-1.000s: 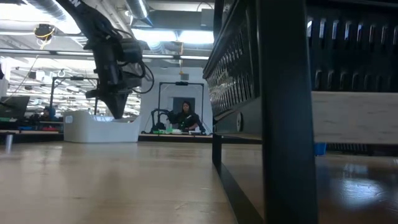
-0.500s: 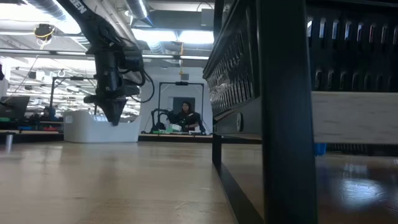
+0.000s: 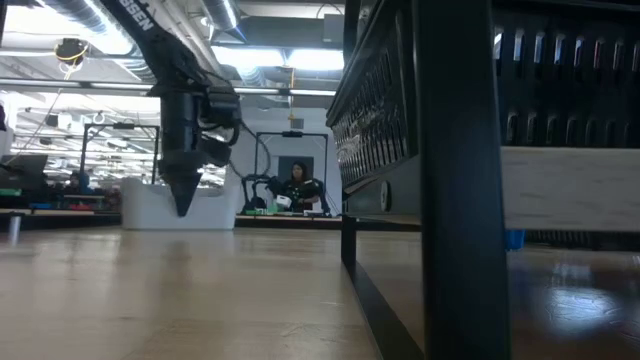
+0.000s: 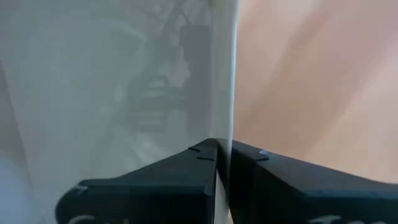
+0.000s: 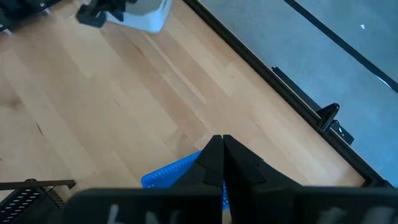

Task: Stack baskets on shelf by color
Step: Stack the gray bin on top of the gray bins on the shelf

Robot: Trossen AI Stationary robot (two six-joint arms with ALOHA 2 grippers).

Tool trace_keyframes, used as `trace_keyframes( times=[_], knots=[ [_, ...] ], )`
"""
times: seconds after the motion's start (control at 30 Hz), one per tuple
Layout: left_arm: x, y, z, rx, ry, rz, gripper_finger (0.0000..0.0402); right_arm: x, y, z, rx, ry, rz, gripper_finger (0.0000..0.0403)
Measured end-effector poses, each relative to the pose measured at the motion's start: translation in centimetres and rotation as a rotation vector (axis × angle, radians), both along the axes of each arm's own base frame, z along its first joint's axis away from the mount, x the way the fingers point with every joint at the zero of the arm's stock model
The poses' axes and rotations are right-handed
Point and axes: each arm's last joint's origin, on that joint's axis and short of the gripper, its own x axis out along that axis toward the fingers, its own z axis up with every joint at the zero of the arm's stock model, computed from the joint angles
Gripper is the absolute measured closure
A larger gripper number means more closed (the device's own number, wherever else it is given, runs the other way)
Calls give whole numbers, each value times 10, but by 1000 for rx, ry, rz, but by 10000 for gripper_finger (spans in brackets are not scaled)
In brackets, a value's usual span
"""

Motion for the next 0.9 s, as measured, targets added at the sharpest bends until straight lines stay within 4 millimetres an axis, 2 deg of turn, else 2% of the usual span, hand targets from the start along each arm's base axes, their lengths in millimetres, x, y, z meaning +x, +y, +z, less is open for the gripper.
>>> trace_keyframes(
  times=[0.3, 0.5, 0.67, 0.77, 0.9],
  knots=[
    [26, -50, -1, 48, 123, -854, 401, 0, 0, 0, -11, 10, 17, 402],
    [47, -84, 0, 142, 119, -1266, 401, 0, 0, 0, -11, 10, 17, 402],
    [58, -112, 0, 233, 145, -1676, 401, 0, 0, 0, -11, 10, 17, 402],
    [63, -124, 0, 292, 161, -1781, 401, 0, 0, 0, -11, 10, 17, 402],
    [72, -133, 1, 355, 105, -1721, 401, 0, 0, 0, -11, 9, 17, 402]
  ],
)
